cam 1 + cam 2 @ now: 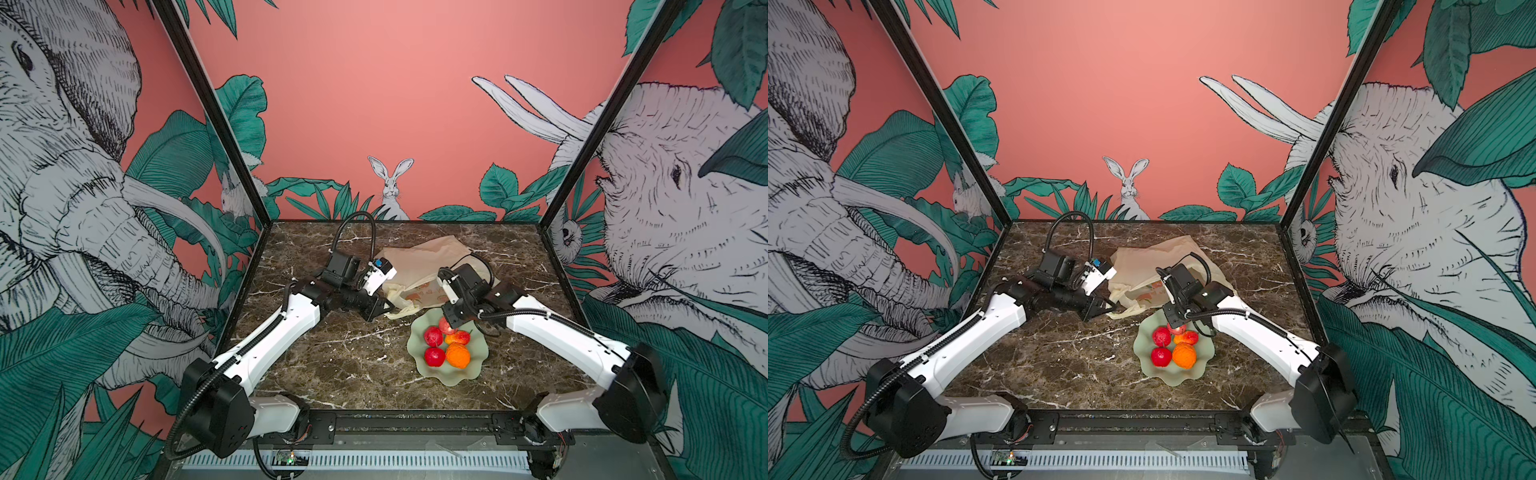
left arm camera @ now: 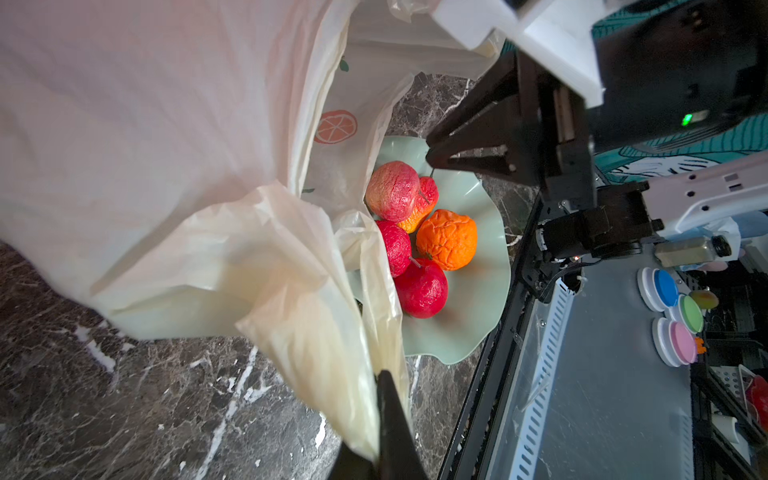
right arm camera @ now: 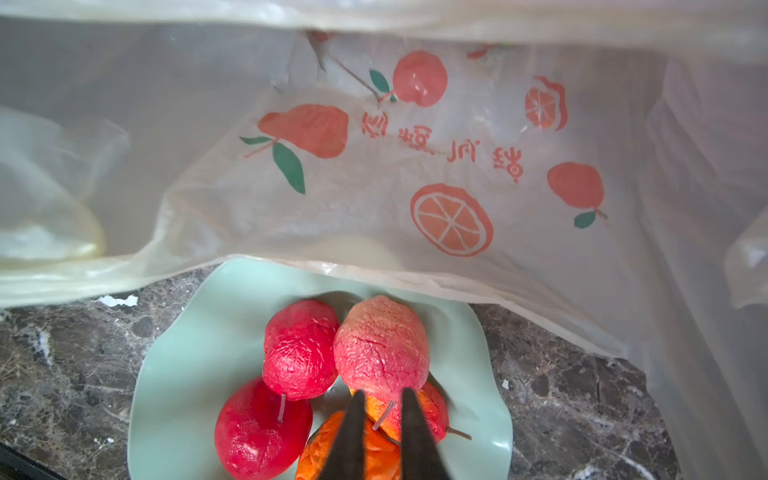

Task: Take fruits out of the plastic bag
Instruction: Place the fake fruit on the plate, then take out the fake fruit from the plastic bag.

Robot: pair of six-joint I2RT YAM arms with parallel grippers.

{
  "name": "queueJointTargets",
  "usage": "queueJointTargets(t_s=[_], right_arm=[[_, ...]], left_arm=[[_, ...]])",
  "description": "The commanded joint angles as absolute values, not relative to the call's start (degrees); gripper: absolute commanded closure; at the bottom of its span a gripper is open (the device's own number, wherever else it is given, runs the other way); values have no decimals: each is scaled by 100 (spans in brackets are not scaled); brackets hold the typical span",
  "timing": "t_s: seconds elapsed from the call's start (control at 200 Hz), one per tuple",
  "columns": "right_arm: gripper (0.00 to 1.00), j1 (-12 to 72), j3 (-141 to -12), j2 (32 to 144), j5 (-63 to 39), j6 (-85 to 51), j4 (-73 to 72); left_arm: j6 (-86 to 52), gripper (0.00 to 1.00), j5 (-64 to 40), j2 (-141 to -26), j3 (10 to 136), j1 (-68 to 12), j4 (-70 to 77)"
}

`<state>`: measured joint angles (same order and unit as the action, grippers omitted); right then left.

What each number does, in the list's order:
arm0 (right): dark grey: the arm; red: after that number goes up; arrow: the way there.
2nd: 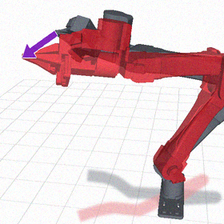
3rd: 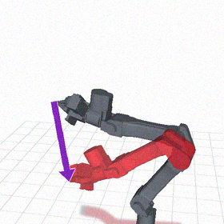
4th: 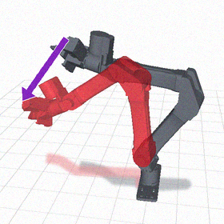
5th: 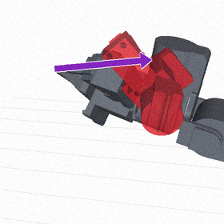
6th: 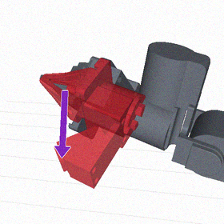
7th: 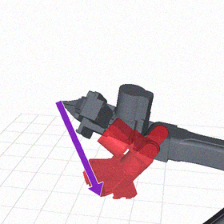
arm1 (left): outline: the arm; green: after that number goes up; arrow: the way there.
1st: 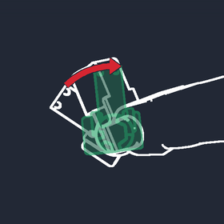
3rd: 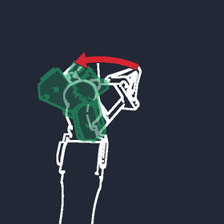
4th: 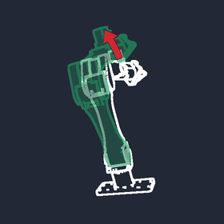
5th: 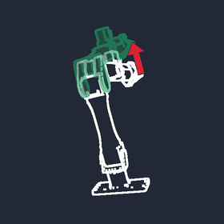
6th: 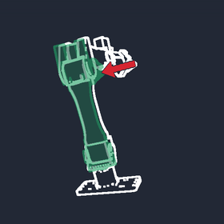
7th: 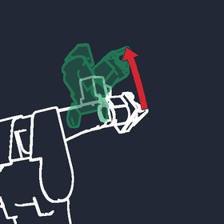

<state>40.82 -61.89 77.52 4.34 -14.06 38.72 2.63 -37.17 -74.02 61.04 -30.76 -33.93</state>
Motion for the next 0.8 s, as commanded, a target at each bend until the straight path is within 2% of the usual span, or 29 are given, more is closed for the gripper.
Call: queueJointTargets(t_s=[0.0, 0.2, 0.39, 0.57, 0.69, 0.795], right_arm=[[100, 4050, -5934, 7563, 396, -1131, 3159], [100, 4052, -5150, 7477, 237, 576, 786], [100, 4045, -4987, 8090, 227, 2584, -890], [100, 3945, -5315, 8757, -71, 3950, -1100], [98, 3702, -5668, 8970, -535, 4146, -731], [93, 3489, -5813, 8998, -919, 4287, -538]], left_arm=[[341, 100, -3773, -7284, 6316, -3098, -3427], [434, 100, -3813, -7450, 6542, -3104, -3420], [653, 100, -3863, -7676, 6923, -3100, -3621], [948, 100, -3850, -7902, 7393, -3102, -4005], [1197, 100, -3844, -8049, 7686, -3100, -4364], [1365, 100, -3805, -8138, 7833, -3102, -4632]])
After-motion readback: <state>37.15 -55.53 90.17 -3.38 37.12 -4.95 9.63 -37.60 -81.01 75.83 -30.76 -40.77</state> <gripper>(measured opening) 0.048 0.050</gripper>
